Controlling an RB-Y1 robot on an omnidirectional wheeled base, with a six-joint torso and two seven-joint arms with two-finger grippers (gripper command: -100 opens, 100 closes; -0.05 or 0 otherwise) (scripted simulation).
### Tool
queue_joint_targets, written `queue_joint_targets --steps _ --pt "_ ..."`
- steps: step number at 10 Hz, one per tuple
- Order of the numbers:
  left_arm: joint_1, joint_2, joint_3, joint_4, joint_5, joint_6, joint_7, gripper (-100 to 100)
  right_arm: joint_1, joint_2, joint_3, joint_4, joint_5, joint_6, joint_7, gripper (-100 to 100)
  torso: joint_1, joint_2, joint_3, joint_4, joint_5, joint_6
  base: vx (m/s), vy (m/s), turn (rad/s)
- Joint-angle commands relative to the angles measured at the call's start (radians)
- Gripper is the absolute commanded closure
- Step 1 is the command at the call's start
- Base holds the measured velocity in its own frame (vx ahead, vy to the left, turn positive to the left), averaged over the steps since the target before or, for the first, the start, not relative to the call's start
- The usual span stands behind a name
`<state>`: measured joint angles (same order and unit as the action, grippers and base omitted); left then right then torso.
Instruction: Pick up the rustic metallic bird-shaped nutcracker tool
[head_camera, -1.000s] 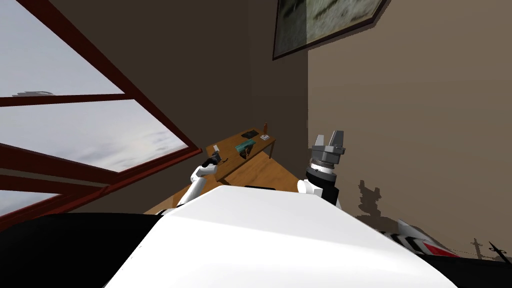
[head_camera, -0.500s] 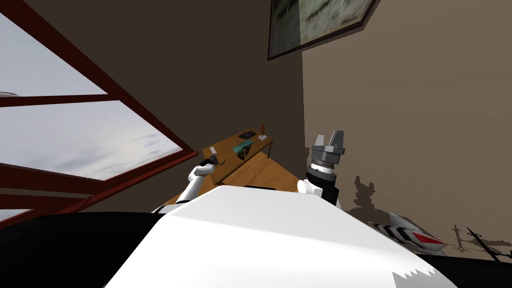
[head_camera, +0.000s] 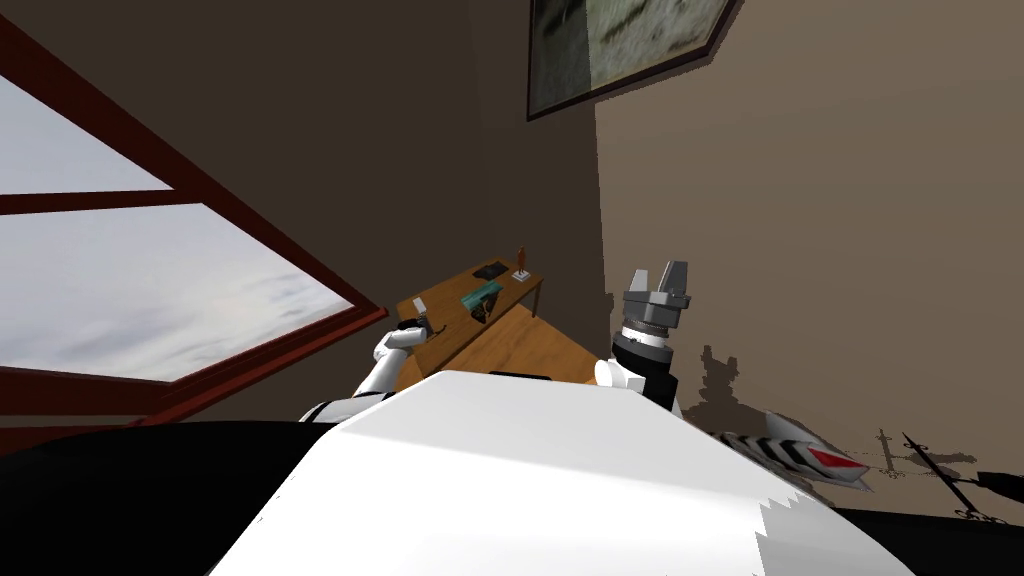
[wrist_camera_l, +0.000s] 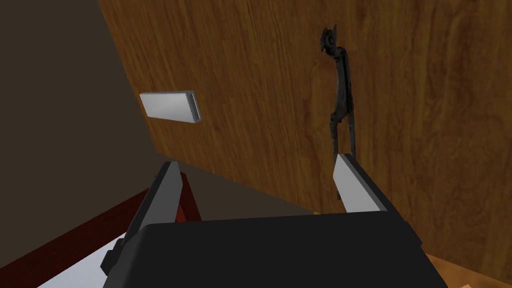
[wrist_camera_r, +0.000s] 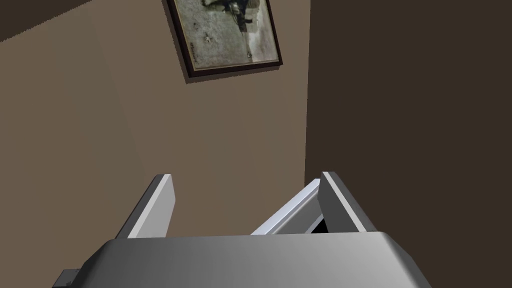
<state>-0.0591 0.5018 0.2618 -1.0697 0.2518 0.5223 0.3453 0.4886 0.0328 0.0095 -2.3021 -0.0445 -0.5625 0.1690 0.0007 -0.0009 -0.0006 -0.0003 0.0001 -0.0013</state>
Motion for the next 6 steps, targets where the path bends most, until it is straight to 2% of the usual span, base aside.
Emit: queue_joint_targets --steps 1,2,3,6 --pt "-0.023 0.018 0.015 0.05 0.013 0.05 0.007 -100 0.0 0.0 0.0 0.0 0.0 0.0 0.0 0 0.0 0.0 0.0 0.0 0.0 0.0 0.023 0.011 -0.12" --pt "-0.023 0.018 0.015 0.073 0.013 0.064 0.007 -100 0.0 0.0 0.0 0.0 0.0 0.0 0.0 0 0.0 0.0 0.0 0.0 0.0 0.001 0.03 0.016 -0.094" --pt "-0.047 0.032 0.03 0.104 0.02 0.096 0.015 -100 0.0 0.0 0.0 0.0 0.0 0.0 0.0 0 0.0 -0.001 0.0 0.0 0.0 0.0 0.038 0.031 -0.158" --pt "-0.069 0.044 0.044 0.183 0.027 0.175 0.021 -100 0.0 0.0 0.0 0.0 0.0 0.0 0.0 0 0.0 -0.002 -0.001 0.0 0.0 0.001 0.038 0.023 -0.091"
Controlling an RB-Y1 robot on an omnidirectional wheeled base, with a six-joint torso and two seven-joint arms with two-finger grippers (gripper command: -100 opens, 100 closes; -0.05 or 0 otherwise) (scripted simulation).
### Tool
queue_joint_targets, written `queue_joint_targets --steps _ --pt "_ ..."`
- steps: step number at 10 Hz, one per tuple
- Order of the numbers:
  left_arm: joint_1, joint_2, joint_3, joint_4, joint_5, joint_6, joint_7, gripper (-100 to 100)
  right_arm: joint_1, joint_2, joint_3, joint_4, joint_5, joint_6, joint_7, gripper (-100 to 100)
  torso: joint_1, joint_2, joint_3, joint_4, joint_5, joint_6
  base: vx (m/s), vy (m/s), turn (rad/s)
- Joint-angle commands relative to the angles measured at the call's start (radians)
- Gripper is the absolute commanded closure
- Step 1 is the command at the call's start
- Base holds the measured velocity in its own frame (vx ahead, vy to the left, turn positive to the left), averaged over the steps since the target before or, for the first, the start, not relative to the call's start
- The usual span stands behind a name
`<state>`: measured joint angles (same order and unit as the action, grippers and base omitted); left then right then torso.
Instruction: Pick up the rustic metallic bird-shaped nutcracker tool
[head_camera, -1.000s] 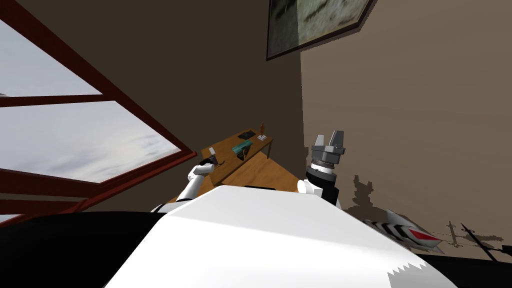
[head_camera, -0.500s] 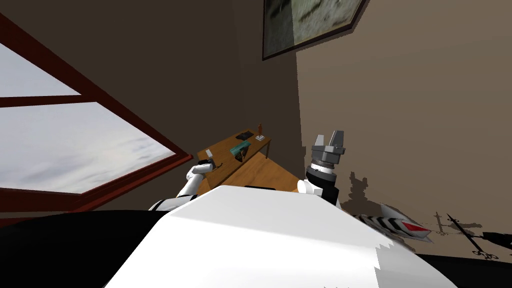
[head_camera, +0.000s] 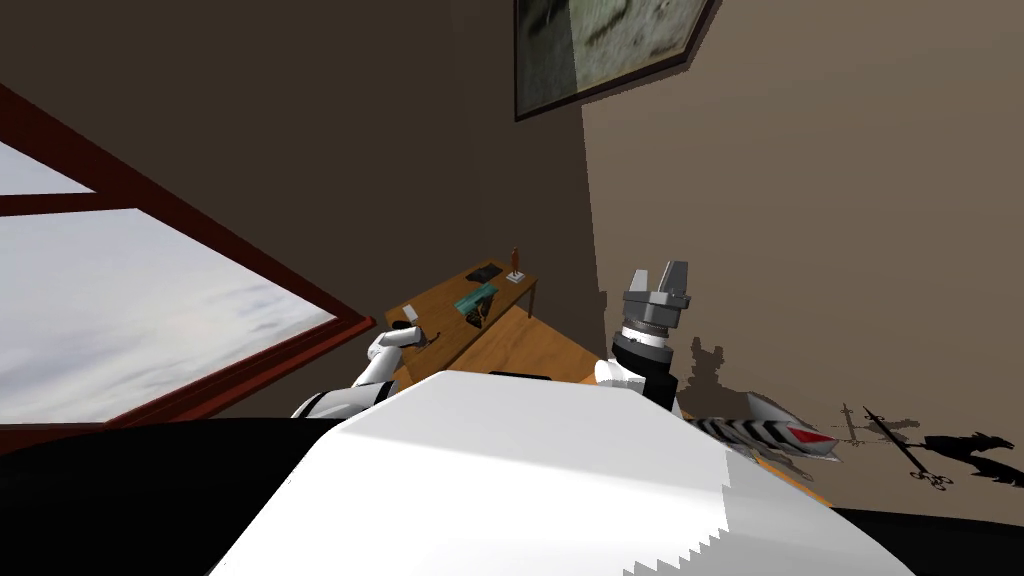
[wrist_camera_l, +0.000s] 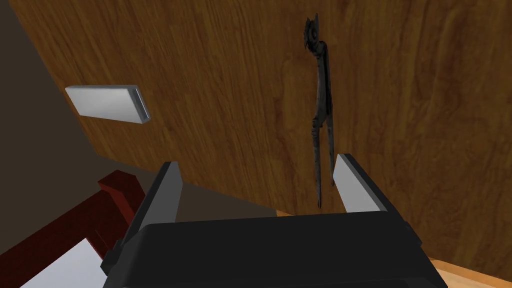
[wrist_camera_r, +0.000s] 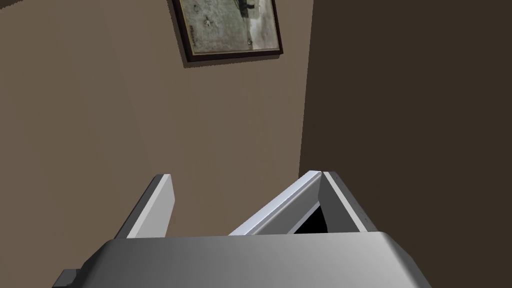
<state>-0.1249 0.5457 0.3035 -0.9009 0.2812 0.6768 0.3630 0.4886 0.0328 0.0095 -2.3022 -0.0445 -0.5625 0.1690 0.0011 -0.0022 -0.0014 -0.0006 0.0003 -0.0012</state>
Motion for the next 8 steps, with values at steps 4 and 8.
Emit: queue_joint_targets --steps 4,8 --pt "-0.046 0.023 0.028 0.117 0.01 0.124 0.014 -100 0.0 0.0 0.0 0.0 0.0 0.0 0.0 0 -0.001 0.001 0.001 0.0 0.0 0.0 0.026 0.021 -0.075" --pt "-0.084 0.043 0.052 0.22 0.019 0.216 0.022 -100 0.0 0.0 0.0 0.0 0.0 0.0 0.0 0 0.0 0.0 0.0 0.0 0.0 0.0 0.037 0.03 -0.096"
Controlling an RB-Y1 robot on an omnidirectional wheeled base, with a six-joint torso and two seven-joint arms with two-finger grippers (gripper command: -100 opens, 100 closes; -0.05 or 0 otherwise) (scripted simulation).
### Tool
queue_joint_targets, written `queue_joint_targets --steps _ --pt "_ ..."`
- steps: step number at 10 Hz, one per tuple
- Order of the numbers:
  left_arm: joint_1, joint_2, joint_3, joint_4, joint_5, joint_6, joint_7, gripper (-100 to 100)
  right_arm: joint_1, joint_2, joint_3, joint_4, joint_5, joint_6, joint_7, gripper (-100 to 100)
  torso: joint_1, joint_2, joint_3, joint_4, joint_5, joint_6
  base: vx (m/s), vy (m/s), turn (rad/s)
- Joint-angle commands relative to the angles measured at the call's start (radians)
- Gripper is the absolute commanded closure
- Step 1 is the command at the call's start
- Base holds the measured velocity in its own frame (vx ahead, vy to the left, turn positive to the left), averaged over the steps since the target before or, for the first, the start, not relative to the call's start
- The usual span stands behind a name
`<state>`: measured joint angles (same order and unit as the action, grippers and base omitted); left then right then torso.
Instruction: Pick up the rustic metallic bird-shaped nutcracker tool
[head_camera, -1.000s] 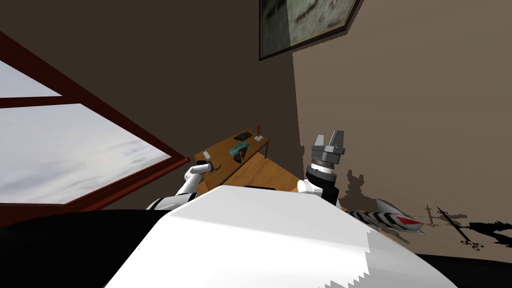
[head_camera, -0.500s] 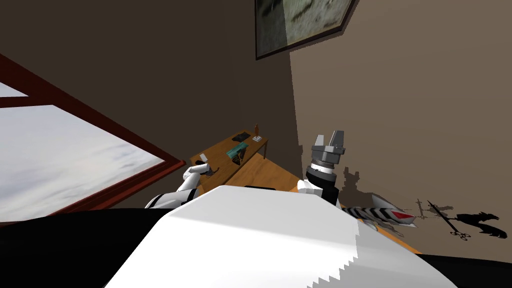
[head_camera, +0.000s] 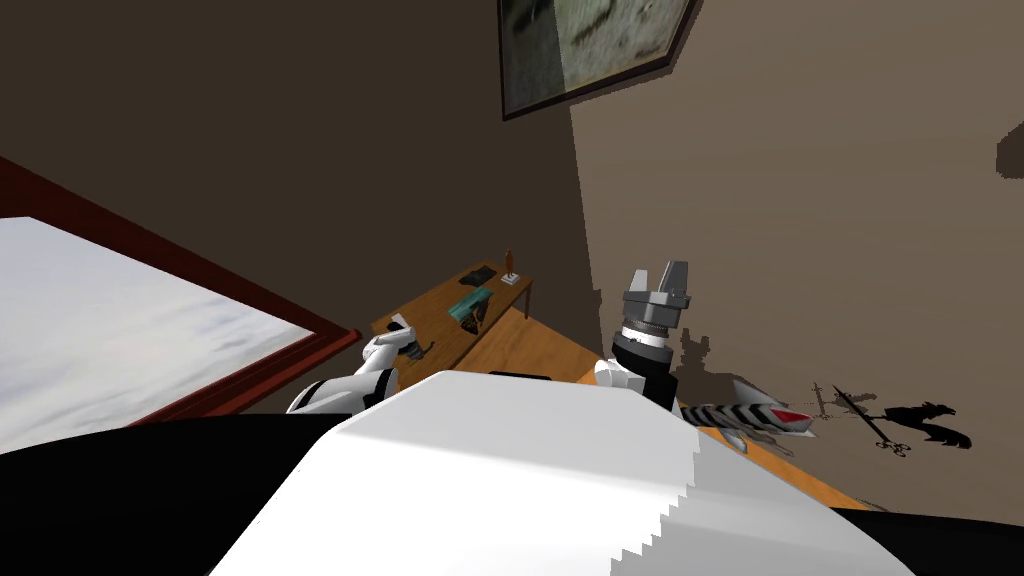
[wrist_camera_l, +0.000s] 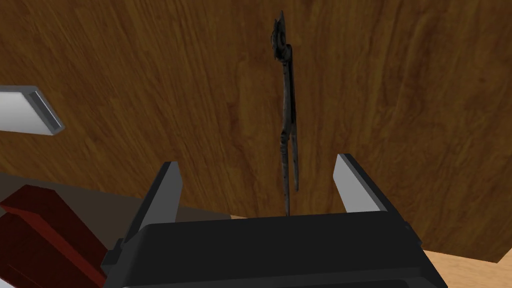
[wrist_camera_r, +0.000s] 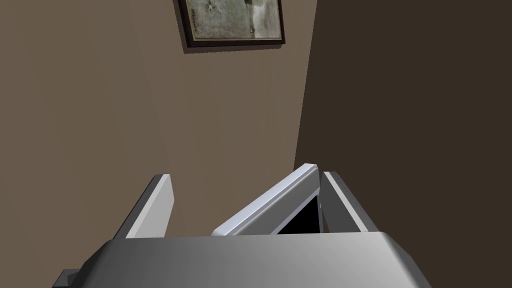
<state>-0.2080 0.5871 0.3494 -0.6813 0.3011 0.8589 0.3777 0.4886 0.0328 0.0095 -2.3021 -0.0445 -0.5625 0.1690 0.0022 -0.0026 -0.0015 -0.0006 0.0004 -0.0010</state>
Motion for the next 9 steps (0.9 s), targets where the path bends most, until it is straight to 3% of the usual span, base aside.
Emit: queue_joint_targets --steps 1,9 --pt "-0.001 0.002 0.006 0.015 -0.001 0.036 0.007 -100 0.0 0.0 0.0 0.0 0.0 0.0 0.0 0 0.0 0.0 0.0 0.0 0.0 0.0 0.033 0.034 -0.063" --pt "-0.079 0.049 0.055 0.226 0.016 0.237 0.017 -100 0.0 0.0 0.0 0.0 0.0 0.0 0.0 0 -0.001 0.0 0.0 0.0 0.0 0.0 0.037 0.039 -0.093"
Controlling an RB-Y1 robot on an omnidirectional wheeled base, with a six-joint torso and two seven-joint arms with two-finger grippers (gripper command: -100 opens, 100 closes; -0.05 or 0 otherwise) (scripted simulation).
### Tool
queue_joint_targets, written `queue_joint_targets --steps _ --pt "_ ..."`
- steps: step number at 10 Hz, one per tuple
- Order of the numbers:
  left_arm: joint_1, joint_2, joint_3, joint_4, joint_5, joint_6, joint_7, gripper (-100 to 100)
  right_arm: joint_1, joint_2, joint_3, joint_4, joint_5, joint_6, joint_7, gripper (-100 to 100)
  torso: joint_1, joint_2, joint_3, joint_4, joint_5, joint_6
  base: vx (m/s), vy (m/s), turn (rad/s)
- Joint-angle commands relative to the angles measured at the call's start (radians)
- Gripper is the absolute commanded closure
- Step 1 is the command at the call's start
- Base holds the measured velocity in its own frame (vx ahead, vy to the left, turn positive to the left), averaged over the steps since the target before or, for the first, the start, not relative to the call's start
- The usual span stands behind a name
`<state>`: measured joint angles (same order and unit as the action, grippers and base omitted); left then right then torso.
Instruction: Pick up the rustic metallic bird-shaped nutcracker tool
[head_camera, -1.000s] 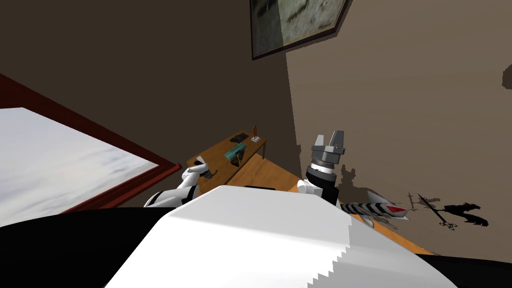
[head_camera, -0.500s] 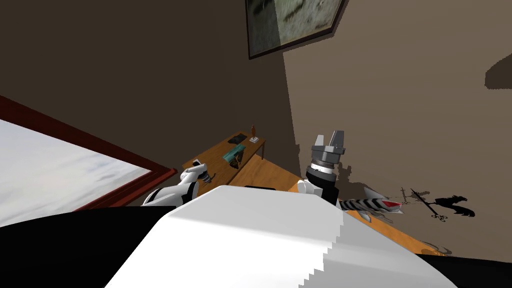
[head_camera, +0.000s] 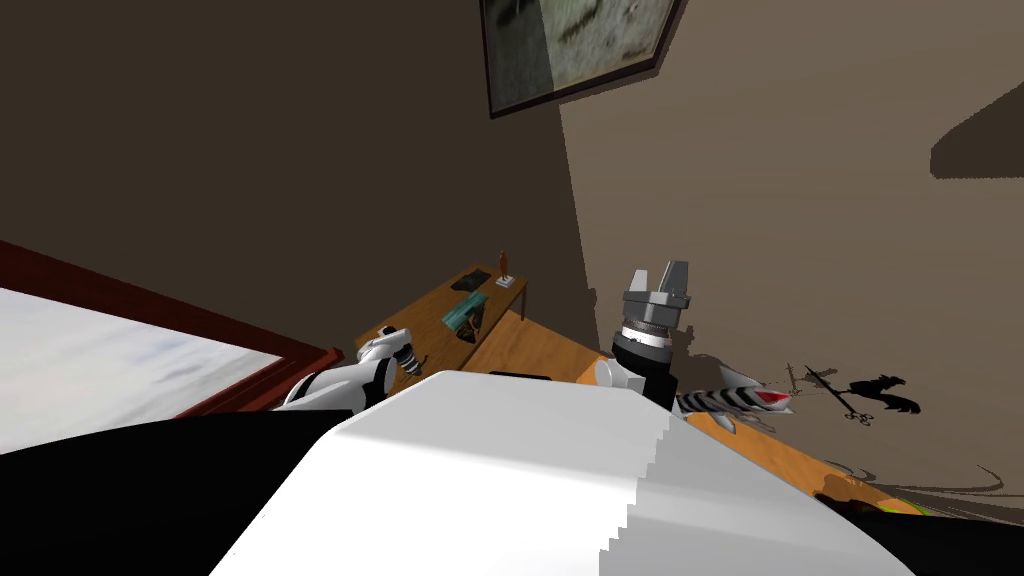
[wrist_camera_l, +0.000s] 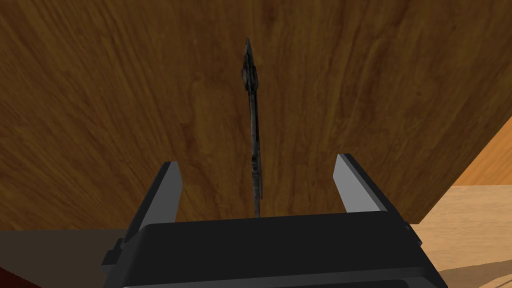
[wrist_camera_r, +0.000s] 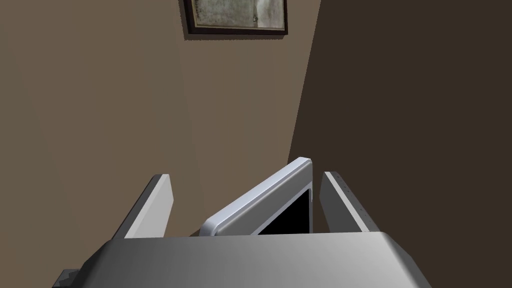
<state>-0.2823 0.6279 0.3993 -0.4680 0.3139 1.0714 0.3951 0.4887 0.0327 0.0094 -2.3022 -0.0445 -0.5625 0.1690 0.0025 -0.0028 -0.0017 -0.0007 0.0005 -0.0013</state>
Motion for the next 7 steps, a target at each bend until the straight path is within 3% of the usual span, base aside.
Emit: queue_joint_targets --steps 1,6,7 --pt "-0.013 0.013 0.01 0.033 0.004 0.045 0.0 -100 0.0 0.0 0.0 0.0 0.0 0.0 0.0 0 0.0 0.0 0.0 0.0 0.0 0.0 0.04 0.063 -0.081" --pt "-0.021 0.019 0.015 0.057 0.005 0.063 0.0 -100 0.0 0.0 0.0 0.0 0.0 0.0 0.0 0 -0.002 0.002 0.001 0.0 0.0 0.0 0.012 0.018 -0.026" --pt "-0.02 0.019 0.016 0.055 0.005 0.068 0.002 0 0.0 0.0 0.0 0.0 0.0 0.0 0.0 0 -0.003 0.002 0.001 0.0 0.0 0.0 0.0 0.0 0.0"
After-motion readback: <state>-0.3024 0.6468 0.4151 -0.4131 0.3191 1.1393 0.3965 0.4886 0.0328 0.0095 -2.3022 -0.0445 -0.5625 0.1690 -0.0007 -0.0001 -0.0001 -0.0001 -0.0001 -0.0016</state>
